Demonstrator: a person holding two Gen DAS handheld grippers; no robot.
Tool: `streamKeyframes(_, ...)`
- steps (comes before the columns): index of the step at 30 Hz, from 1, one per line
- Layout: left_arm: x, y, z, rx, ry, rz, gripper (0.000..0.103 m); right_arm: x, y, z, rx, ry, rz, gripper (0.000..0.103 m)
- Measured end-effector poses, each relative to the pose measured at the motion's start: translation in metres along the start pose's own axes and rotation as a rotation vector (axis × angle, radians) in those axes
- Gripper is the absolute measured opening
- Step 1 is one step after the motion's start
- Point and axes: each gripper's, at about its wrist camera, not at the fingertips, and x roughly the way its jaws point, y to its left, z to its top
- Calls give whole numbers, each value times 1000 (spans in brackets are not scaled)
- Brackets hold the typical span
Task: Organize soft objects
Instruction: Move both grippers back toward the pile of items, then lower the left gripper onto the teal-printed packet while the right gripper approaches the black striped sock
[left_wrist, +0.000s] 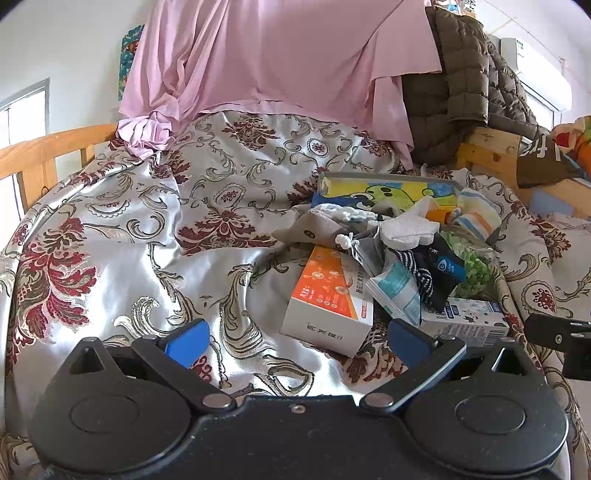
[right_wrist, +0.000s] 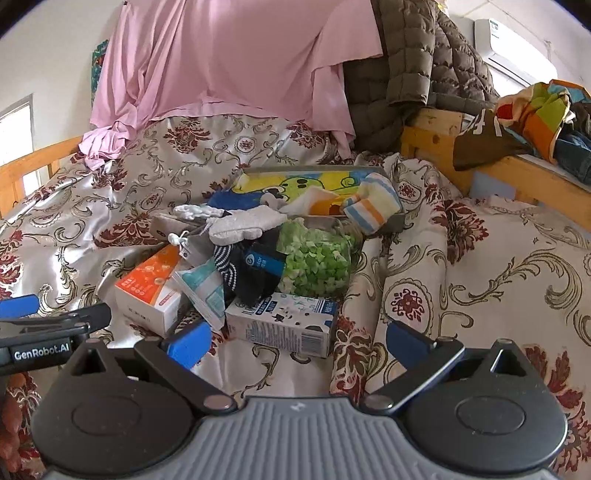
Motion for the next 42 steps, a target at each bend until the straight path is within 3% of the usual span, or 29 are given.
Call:
streamKeyframes(15, 12, -11, 6, 100, -12, -32, 102, 5, 1, 3, -1, -35, 12, 103)
streamKeyframes(25, 31, -17, 25, 145, 25, -129, 102, 19, -7, 10, 19, -51, 40, 103)
streamKeyframes(34, 41, -27, 40, 299, -20, -199, 102, 39, -18, 24, 5, -114, 88, 103)
streamKeyframes(42, 59, -40, 35, 485, -11, -285, 102, 68, -12, 32, -167, -133, 161, 100)
